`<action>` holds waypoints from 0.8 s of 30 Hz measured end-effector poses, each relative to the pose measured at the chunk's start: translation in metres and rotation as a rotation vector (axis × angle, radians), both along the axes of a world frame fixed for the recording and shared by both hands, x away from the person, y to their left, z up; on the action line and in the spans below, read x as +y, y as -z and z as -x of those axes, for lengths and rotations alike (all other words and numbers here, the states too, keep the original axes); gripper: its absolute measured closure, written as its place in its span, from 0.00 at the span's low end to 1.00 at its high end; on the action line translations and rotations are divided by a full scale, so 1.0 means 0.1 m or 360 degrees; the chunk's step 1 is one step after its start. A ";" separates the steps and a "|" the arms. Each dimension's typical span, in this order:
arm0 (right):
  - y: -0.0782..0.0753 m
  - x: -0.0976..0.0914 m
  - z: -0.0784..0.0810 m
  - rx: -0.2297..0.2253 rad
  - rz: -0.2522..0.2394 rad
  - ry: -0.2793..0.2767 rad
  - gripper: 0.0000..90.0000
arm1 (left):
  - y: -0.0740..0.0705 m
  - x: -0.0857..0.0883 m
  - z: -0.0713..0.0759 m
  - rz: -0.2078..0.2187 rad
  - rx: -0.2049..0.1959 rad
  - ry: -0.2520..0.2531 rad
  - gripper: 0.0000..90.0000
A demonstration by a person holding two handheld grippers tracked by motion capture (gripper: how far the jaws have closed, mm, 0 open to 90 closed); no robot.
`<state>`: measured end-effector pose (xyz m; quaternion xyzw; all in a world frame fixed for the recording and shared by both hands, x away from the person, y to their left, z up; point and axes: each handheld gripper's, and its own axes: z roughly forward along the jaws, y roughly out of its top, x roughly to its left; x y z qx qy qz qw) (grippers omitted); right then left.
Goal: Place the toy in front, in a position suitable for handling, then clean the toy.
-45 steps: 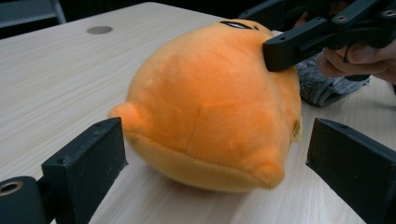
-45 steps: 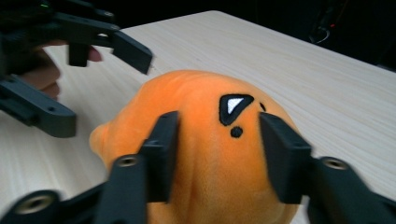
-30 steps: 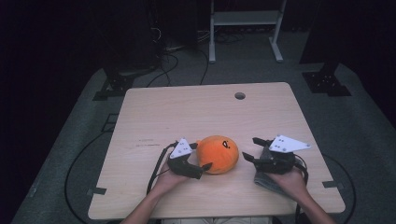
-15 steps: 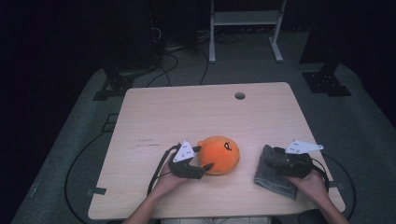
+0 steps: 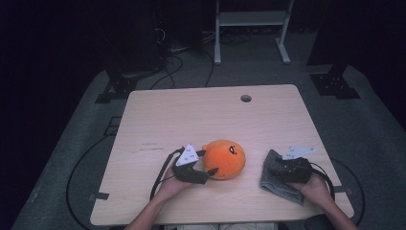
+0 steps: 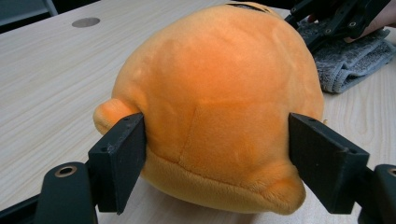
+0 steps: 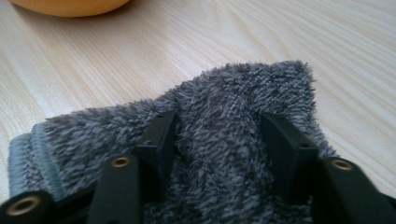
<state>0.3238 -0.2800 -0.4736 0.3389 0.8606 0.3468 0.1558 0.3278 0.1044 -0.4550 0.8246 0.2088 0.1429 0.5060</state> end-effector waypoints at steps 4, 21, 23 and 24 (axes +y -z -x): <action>0.01 0.02 0.04 -0.0042 0.0009 -0.0050 0.87 | 0.00 0.00 0.01 -0.0009 -0.0005 0.0002 0.24; -0.63 0.60 0.13 -0.0342 -0.0399 -0.0408 0.88 | -0.01 -0.01 -0.02 -0.0043 0.0016 0.0020 0.30; -0.60 0.72 0.11 -0.0343 -0.0373 -0.0454 0.88 | -0.01 -0.01 -0.03 -0.0043 0.0023 0.0026 0.31; -0.58 0.79 0.11 -0.0343 -0.0373 -0.0477 0.88 | -0.01 -0.01 -0.04 -0.0042 0.0031 0.0027 0.31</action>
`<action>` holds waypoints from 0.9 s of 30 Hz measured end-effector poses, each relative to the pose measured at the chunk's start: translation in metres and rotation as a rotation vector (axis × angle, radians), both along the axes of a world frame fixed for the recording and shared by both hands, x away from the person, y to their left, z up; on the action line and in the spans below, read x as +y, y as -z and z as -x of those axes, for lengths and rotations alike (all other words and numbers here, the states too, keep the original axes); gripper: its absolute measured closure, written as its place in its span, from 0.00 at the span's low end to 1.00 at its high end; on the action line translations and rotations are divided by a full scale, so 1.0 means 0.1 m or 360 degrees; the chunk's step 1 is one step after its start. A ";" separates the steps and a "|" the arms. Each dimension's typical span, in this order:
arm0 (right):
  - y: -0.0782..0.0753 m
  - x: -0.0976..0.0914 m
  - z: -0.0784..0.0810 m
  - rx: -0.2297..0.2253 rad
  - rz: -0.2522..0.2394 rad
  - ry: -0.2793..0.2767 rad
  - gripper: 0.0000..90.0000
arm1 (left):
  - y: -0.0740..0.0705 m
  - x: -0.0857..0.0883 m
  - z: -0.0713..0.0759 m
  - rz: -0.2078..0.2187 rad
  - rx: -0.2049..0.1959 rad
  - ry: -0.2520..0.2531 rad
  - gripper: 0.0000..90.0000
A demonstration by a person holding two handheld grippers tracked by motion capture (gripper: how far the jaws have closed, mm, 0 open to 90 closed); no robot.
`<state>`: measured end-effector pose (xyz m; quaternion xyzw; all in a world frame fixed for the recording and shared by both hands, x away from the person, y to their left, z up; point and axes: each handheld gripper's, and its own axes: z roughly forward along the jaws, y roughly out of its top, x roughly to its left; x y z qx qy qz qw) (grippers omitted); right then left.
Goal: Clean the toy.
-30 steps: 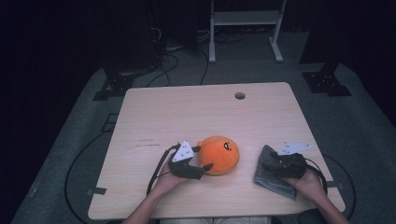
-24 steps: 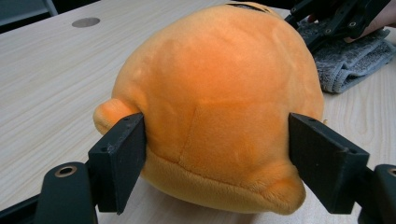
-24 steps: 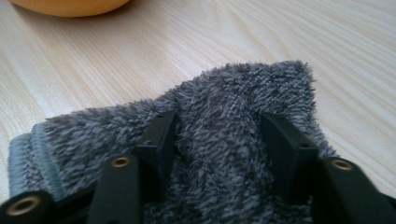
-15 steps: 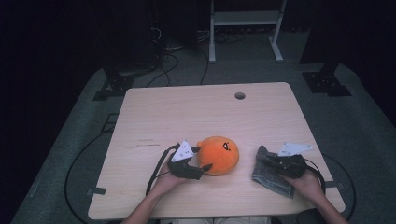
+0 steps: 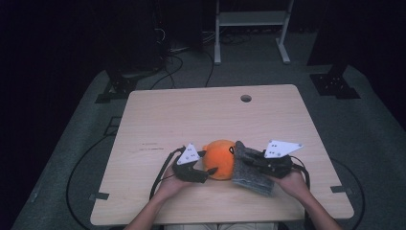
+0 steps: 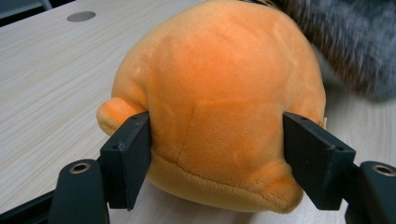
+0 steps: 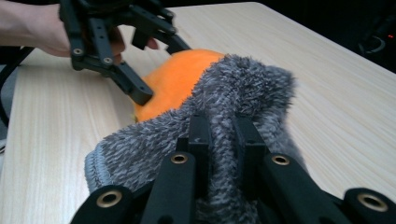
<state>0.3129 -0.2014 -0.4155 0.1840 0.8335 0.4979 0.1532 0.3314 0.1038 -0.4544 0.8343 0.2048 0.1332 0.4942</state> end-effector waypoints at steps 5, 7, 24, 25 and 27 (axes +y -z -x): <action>0.02 0.11 -0.03 -0.0030 -0.0001 -0.0006 0.89 | 0.01 0.02 -0.03 0.0022 0.0033 0.0001 0.32; 0.05 0.10 -0.03 -0.0029 0.0032 0.0015 0.90 | 0.00 0.02 -0.02 0.0010 0.0020 0.0006 0.32; 0.09 0.09 0.07 -0.0063 -0.0006 -0.0012 0.90 | -0.03 -0.06 0.01 -0.0030 -0.0029 0.0019 0.33; 0.11 0.09 0.05 -0.0065 0.0003 0.0004 0.90 | -0.02 -0.05 0.00 -0.0016 -0.0019 0.0022 0.33; 0.13 0.06 0.03 -0.0054 0.0023 0.0049 0.90 | -0.03 -0.05 0.00 -0.0001 -0.0006 0.0018 0.33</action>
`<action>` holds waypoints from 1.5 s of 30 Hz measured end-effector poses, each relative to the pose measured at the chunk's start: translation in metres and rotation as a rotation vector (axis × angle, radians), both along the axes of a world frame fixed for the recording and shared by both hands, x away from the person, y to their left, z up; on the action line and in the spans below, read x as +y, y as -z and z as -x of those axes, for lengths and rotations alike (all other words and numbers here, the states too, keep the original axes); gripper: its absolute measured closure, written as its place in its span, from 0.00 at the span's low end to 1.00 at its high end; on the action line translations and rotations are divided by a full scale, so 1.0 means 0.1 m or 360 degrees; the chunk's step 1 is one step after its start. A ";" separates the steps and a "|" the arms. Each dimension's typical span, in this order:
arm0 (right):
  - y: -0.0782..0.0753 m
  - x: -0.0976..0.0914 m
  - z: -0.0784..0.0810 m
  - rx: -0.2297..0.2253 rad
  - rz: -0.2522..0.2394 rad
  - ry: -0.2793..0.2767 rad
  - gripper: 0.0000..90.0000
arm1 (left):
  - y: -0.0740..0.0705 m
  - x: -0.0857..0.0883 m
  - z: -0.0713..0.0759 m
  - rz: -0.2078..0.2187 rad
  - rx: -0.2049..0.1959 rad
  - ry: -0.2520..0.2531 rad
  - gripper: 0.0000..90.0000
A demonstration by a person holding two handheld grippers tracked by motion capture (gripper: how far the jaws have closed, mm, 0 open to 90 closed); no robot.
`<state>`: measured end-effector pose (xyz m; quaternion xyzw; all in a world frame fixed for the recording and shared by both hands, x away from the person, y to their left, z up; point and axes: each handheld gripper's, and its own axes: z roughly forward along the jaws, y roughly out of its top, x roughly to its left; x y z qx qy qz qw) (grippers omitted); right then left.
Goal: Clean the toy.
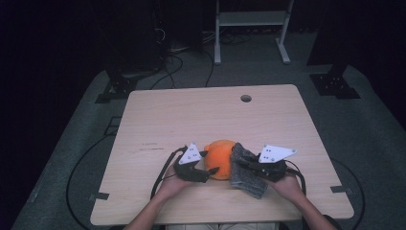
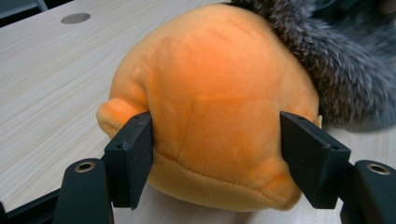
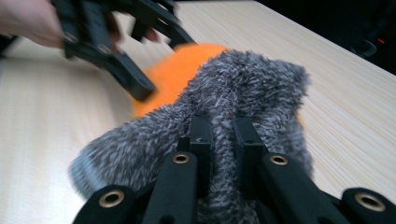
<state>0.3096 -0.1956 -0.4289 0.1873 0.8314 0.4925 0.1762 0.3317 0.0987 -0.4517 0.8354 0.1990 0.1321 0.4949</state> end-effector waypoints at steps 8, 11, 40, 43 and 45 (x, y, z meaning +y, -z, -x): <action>0.06 -0.18 0.01 0.0034 -0.0034 0.0063 0.90 | 0.01 -0.03 0.02 0.0003 -0.0009 -0.0036 0.32; 0.00 0.03 0.08 -0.0017 -0.0069 -0.0053 0.89 | 0.00 -0.04 0.02 -0.0009 -0.0008 -0.0041 0.32; 0.06 -0.11 -0.02 0.0078 -0.0049 0.0182 0.90 | -0.12 0.02 0.02 0.0062 -0.0086 -0.0054 0.19; 0.06 -0.05 0.05 0.0081 -0.0068 0.0087 0.90 | -0.20 0.06 -0.07 0.0126 -0.0057 -0.0095 0.15; 0.06 -0.02 0.10 0.0076 -0.0076 0.0039 0.90 | -0.16 0.03 -0.12 0.0103 -0.0002 -0.0056 0.16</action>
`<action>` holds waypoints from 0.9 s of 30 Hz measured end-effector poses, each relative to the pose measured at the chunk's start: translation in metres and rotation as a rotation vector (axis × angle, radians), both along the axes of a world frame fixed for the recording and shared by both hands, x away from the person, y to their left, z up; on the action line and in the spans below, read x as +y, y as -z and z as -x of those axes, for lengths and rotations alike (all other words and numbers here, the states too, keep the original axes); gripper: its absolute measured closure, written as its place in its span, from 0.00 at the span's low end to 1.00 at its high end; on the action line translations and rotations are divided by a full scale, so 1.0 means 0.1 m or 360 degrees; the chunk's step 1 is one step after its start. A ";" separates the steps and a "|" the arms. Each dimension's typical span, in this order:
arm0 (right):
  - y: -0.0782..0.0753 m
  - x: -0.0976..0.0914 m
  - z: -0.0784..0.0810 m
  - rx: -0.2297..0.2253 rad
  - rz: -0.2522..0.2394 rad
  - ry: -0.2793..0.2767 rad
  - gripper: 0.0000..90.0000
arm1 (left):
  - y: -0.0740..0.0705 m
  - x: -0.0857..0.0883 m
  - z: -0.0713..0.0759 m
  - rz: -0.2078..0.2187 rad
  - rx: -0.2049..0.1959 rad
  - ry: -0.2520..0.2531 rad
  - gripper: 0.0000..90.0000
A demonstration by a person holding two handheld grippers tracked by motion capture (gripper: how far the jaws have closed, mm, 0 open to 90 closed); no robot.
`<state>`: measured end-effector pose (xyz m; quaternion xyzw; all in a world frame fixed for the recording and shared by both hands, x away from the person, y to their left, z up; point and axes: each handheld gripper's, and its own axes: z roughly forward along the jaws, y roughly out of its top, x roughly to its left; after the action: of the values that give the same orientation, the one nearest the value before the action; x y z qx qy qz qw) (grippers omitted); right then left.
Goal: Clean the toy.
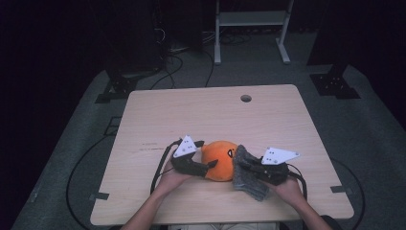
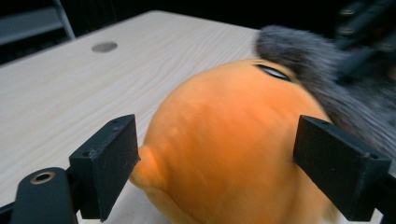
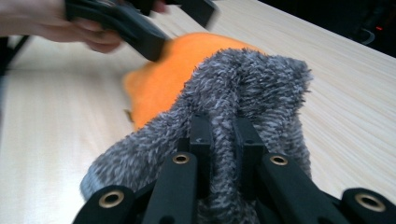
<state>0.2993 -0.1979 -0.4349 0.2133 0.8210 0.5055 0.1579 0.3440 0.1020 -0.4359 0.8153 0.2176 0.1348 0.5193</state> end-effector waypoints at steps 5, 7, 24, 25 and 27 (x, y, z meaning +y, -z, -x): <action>0.02 -0.06 -0.02 0.0062 -0.0002 0.0040 0.90 | 0.05 -0.04 0.01 -0.0058 0.0009 0.0062 0.26; 0.04 -0.12 -0.07 0.0110 0.0006 0.0095 0.90 | 0.07 -0.05 0.03 -0.0056 0.0002 0.0060 0.27; 0.04 -0.24 -0.15 0.0154 -0.0017 0.0160 0.90 | 0.09 -0.10 0.11 -0.0086 -0.0043 0.0090 0.32; 0.00 -0.25 -0.13 0.0139 -0.0087 0.0127 0.90 | 0.08 -0.11 0.12 -0.0093 -0.0052 0.0104 0.32; -0.09 -0.19 -0.10 0.0094 -0.0139 0.0066 0.90 | 0.08 -0.15 0.15 -0.0112 -0.0079 0.0124 0.32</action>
<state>0.3094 -0.2166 -0.4260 0.2518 0.7979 0.5309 0.1345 0.3294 0.0872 -0.4437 0.8373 0.1678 0.1421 0.5006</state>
